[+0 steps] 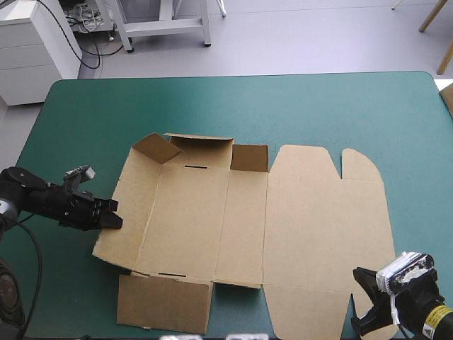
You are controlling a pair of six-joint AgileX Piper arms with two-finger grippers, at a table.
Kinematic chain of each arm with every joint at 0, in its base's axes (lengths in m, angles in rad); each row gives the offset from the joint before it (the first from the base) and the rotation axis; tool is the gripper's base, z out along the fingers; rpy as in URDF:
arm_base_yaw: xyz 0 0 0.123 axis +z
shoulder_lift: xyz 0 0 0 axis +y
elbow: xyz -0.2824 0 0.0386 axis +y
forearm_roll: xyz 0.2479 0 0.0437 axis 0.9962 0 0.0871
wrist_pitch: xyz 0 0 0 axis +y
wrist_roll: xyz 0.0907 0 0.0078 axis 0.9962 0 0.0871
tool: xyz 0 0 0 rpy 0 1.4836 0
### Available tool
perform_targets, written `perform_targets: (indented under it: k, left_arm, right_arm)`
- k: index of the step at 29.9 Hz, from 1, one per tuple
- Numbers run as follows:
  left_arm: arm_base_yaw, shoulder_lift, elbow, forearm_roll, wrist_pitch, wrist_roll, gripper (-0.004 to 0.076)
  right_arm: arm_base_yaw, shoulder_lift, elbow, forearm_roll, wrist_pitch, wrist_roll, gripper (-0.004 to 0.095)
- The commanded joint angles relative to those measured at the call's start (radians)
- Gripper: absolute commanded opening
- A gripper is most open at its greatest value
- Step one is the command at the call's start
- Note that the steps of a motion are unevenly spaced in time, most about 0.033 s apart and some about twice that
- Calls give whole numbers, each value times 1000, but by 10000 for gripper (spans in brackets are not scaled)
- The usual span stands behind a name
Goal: Fold the box
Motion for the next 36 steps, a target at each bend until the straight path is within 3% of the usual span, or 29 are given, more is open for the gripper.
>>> perform_targets:
  k: [1, 5, 7, 14, 31, 36]
  left_arm:
    - [-6, -41, -38, -49, 67, 31, 235]
    - [-6, -54, -72, -78, 67, 38, 522]
    - [-6, -59, -95, -68, 67, 38, 591]
    - [-6, -65, -193, 91, 67, -111, 591]
    - [-6, -119, -209, 100, 65, -119, 576]
    - [-6, -117, -182, 96, 65, -119, 527]
  right_arm:
    - [-7, 9, -27, 0, -65, -1, -21]
    - [-7, 9, -27, 6, -65, -1, -21]
    - [-7, 9, -27, 9, -65, -1, -21]
    - [-7, 9, -27, 14, -63, -1, -21]
    - [-7, 9, -27, 14, -63, -1, -21]
    - [-7, 9, -27, 14, -63, -1, -21]
